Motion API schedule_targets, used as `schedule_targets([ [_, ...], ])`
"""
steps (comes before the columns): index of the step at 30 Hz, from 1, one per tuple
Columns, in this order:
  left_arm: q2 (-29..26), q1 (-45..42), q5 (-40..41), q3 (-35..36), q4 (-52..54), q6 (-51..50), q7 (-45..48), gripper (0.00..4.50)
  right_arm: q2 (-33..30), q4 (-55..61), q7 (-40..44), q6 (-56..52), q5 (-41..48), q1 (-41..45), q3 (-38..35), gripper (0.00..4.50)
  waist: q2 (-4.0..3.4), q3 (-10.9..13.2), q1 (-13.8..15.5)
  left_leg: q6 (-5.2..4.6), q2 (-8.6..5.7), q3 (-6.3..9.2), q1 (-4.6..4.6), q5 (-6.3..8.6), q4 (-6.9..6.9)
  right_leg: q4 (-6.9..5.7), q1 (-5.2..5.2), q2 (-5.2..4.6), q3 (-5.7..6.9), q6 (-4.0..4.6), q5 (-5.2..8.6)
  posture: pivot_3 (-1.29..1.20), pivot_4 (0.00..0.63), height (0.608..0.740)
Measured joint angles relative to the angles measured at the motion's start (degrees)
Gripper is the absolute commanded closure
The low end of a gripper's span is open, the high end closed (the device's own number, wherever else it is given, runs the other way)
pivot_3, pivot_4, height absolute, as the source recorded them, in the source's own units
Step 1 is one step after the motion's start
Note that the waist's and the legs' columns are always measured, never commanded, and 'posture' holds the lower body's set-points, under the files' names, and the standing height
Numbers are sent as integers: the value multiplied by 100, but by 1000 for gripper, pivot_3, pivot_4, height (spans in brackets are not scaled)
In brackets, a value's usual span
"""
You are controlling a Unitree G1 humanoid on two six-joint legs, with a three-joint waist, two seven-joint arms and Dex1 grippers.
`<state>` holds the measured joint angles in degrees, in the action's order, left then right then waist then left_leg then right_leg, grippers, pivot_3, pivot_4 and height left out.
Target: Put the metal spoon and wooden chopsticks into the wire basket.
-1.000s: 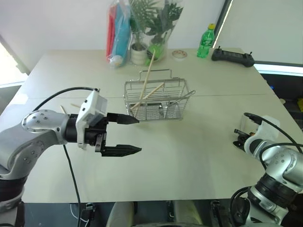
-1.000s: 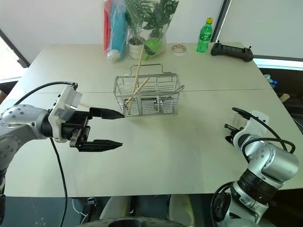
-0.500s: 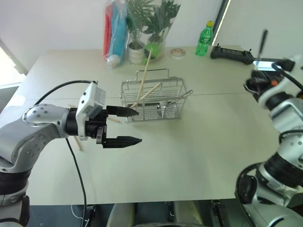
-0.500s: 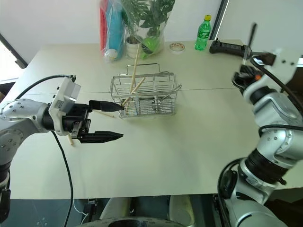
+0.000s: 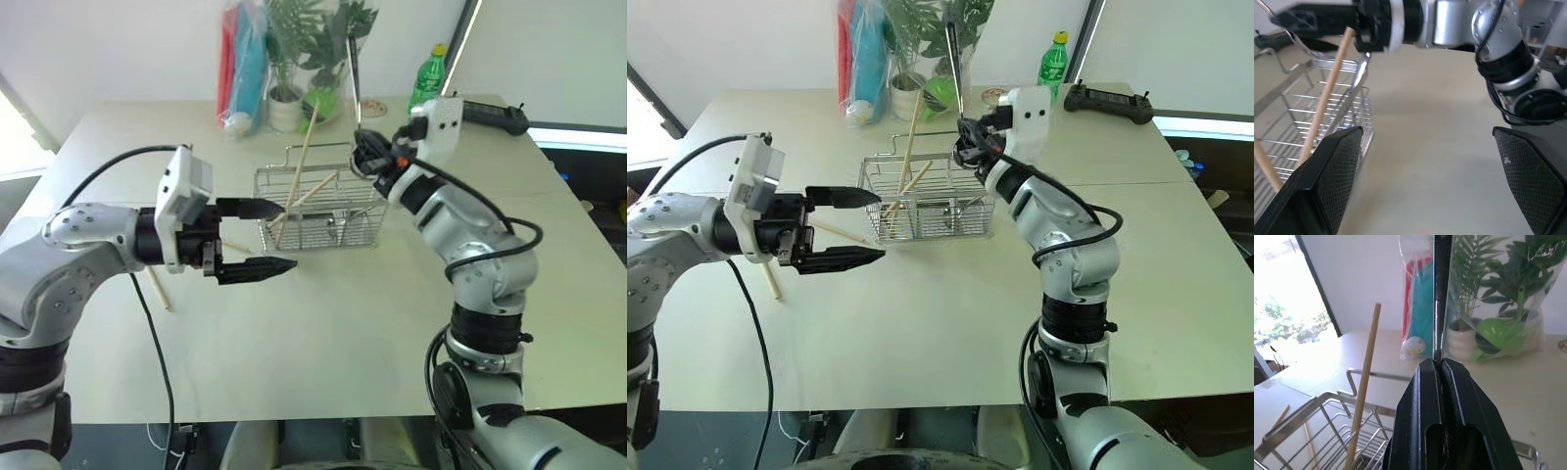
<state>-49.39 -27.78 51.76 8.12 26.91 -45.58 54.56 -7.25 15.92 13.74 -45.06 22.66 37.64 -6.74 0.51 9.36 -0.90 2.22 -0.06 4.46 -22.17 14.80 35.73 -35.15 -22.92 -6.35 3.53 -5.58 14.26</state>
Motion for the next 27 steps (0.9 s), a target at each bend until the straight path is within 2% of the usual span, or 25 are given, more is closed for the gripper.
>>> schedule_targets([
  [3,1,0,0,33,0,0,-91,0,4,-144,11,264,-48,-14,69,4450,0,0,-3,1,0,1,4,-1,0,-5,0,1,0,0,0,0,150,701],
  [4,1,0,0,46,-1,0,-116,0,17,-180,11,333,-50,-14,86,4173,0,0,-4,1,1,2,6,-1,0,-6,1,2,0,0,0,0,150,701],
  [7,3,-1,9,66,-1,0,-179,0,64,-278,-5,486,-52,-16,100,3005,0,0,-5,2,1,2,6,-1,0,-6,1,2,-1,0,-1,0,150,701],
  [12,15,-14,7,66,-67,8,-213,0,66,-294,-74,635,-56,-17,110,335,0,0,-1,2,0,1,6,-1,0,-5,1,2,-2,0,-1,0,150,701],
  [13,19,-18,2,66,-107,16,-211,0,65,-303,-93,644,-55,-17,110,53,0,0,1,2,1,1,6,-1,0,-5,1,2,-2,0,-1,0,150,701],
  [23,128,-237,-140,18,-365,185,-76,0,-38,-308,-230,643,12,-41,-18,53,1,0,10,2,0,0,6,-1,3,-5,3,2,-3,0,-1,0,150,701],
  [27,144,-349,-185,-29,-454,214,-2,0,-417,-301,-193,392,214,176,-311,53,0,1,15,2,-1,0,0,-1,13,-4,6,2,-3,0,-1,0,150,701],
])
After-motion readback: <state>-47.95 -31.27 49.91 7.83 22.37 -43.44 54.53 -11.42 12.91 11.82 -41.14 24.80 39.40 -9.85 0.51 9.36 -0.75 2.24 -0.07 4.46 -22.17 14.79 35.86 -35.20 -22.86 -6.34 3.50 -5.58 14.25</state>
